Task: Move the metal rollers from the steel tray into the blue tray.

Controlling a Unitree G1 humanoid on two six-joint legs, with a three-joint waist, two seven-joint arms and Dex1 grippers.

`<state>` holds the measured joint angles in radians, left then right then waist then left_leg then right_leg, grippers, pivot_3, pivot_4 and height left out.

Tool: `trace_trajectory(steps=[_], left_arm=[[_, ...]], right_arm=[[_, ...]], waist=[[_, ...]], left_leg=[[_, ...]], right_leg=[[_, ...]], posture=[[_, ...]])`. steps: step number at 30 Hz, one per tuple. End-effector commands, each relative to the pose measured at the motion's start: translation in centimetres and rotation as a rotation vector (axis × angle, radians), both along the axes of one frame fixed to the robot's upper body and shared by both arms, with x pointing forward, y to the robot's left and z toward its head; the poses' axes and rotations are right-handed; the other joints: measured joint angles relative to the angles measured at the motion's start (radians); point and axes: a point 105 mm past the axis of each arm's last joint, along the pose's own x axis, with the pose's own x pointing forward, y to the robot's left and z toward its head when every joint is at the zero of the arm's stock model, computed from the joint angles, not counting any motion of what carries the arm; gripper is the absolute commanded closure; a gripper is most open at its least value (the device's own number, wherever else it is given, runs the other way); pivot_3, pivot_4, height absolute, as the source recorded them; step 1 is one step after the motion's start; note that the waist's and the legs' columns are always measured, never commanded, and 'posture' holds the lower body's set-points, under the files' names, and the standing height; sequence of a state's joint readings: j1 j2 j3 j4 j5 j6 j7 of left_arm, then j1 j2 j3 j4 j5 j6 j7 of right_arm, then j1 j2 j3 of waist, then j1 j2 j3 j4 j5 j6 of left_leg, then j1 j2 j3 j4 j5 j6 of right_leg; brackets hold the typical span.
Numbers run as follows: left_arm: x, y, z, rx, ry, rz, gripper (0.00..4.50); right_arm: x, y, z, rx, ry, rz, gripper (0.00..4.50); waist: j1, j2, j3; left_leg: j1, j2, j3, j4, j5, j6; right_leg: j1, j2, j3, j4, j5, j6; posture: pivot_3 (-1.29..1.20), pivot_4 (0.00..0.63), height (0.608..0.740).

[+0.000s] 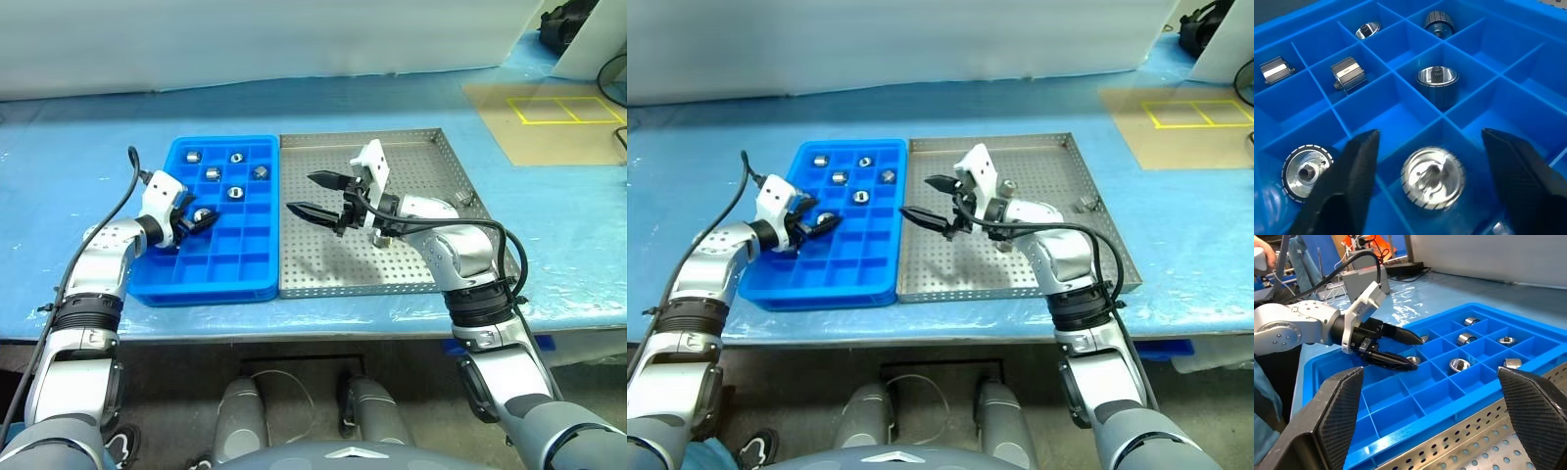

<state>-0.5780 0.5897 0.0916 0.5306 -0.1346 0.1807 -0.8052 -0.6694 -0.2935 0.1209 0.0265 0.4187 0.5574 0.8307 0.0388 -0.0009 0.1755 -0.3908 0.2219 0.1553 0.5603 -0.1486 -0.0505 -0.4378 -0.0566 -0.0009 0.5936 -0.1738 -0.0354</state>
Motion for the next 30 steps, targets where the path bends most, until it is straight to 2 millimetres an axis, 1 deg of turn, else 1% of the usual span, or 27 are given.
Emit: trace_trajectory(steps=[1, 4, 5, 9, 11, 12, 18, 21, 25, 30], left_arm=[[0.4, -0.5, 1.1, 0.009, -0.022, -0.028, 0.42], [1.0, -1.2, 2.3, 0.0, -0.063, -0.047, 0.42], [1.3, -1.9, 3.1, -0.021, -0.08, -0.061, 0.42], [2.4, -5.3, 6.5, -0.068, -0.152, -0.17, 0.42], [2.7, -7.1, 7.4, -0.081, -0.164, -0.23, 0.42], [2.9, -7.6, 7.6, -0.082, -0.165, -0.248, 0.42], [4.0, -11.8, 6.4, -0.084, -0.112, -0.356, 0.42], [4.2, -15.0, 5.5, -0.077, -0.076, -0.432, 0.42], [4.0, -19.2, 4.8, -0.062, -0.059, -0.512, 0.42], [3.1, -22.5, 4.0, -0.052, -0.031, -0.6, 0.42]], right_arm=[[-0.3, -0.3, 1.5, 0.035, -0.051, -0.006, 0.0], [-0.2, -0.5, 1.5, 0.038, -0.051, -0.018, 0.0], [-0.2, -0.6, 1.5, 0.038, -0.052, -0.024, 0.0], [-0.2, -1.2, 1.8, 0.039, -0.064, -0.059, 0.0], [-0.2, -1.7, 2.1, 0.046, -0.074, -0.088, 0.0], [-0.2, -1.9, 2.2, 0.05, -0.077, -0.099, 0.0], [-0.4, -3.9, 2.5, 0.069, -0.092, -0.209, 0.0], [-0.6, -5.4, 2.7, 0.081, -0.103, -0.29, 0.0], [-1.3, -6.7, 2.4, 0.079, -0.105, -0.367, 0.0], [-2.4, -7.8, 2.3, 0.08, -0.106, -0.449, 0.0]], waist=[[0.0, 0.0, 0.0], [-0.001, 0.0, 0.0], [0.0, 0.0, 0.0], [0.001, -0.001, 0.001], [-0.001, -0.001, 0.001], [-0.004, -0.001, 0.001], [-0.032, -0.001, 0.001], [-0.053, -0.002, 0.001], [-0.062, -0.002, 0.001], [-0.098, -0.002, 0.001]], left_leg=[[0.0, 0.0, 0.0, 0.0, 0.0, 0.0], [0.0, 0.0, 0.0, 0.0, 0.0, 0.0], [-0.001, 0.0, 0.0, 0.0, 0.001, -0.001], [-0.002, 0.0, 0.0, 0.001, 0.001, -0.001], [-0.002, -0.001, 0.0, 0.001, 0.001, -0.001], [-0.001, -0.001, 0.0, 0.001, 0.001, -0.001], [-0.001, -0.001, 0.002, 0.001, 0.001, -0.001], [-0.002, -0.001, 0.002, 0.001, 0.0, 0.0], [-0.002, -0.002, 0.002, 0.002, -0.001, 0.002], [-0.002, -0.003, 0.003, 0.003, -0.004, 0.008]], right_leg=[[0.0, 0.0, 0.0, 0.0, 0.0, 0.0], [0.0, 0.0, 0.0, 0.0, 0.0, 0.0], [0.0, 0.0, 0.0, 0.0, 0.0, 0.0], [0.0, 0.0, 0.0, 0.0, 0.0, 0.0], [0.0, 0.0, 0.0, 0.0, 0.0, 0.0], [0.0, 0.0, 0.001, 0.0, 0.0, 0.0], [0.0, 0.0, 0.003, -0.001, 0.0, 0.0], [0.0, 0.001, 0.003, -0.002, 0.001, 0.0], [0.0, 0.001, 0.004, -0.004, 0.001, 0.0], [0.001, 0.0, 0.005, -0.006, 0.001, 0.001]], posture=[[-0.21, 0.15, 0.74], [-0.22, 0.15, 0.74], [-0.23, 0.15, 0.74], [-0.29, 0.15, 0.74], [-0.33, 0.15, 0.74], [-0.34, 0.15, 0.74], [-0.45, 0.15, 0.74], [-0.52, 0.15, 0.74], [-0.62, 0.15, 0.74], [-0.73, 0.15, 0.74]])
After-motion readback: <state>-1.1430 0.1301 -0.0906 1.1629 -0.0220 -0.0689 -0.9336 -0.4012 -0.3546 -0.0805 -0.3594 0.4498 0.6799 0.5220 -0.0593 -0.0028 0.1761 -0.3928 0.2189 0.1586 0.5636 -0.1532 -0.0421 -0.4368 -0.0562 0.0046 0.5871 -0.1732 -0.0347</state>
